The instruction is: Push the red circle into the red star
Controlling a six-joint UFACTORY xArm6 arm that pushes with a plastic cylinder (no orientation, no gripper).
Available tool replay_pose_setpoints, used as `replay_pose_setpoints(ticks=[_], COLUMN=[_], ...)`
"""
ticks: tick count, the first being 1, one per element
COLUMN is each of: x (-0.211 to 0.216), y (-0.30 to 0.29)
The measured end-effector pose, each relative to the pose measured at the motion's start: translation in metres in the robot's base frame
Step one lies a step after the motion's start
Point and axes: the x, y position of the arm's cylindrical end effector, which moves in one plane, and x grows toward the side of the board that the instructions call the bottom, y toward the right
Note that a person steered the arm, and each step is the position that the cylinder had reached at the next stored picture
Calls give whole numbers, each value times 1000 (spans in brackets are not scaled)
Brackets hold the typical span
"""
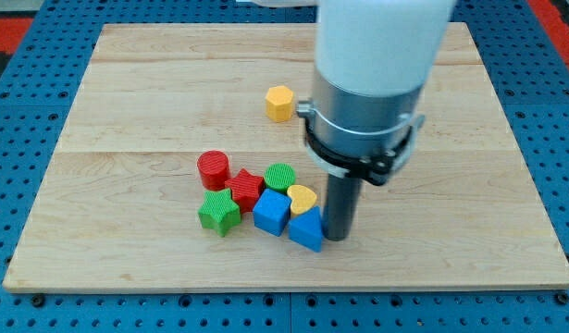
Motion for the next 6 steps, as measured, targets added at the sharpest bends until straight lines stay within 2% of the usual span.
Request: replay_pose_setpoints(ticks=[1,2,3,4,6], x=[-3,-55,-98,-142,-142], y=[-10,29,26,-8,-155])
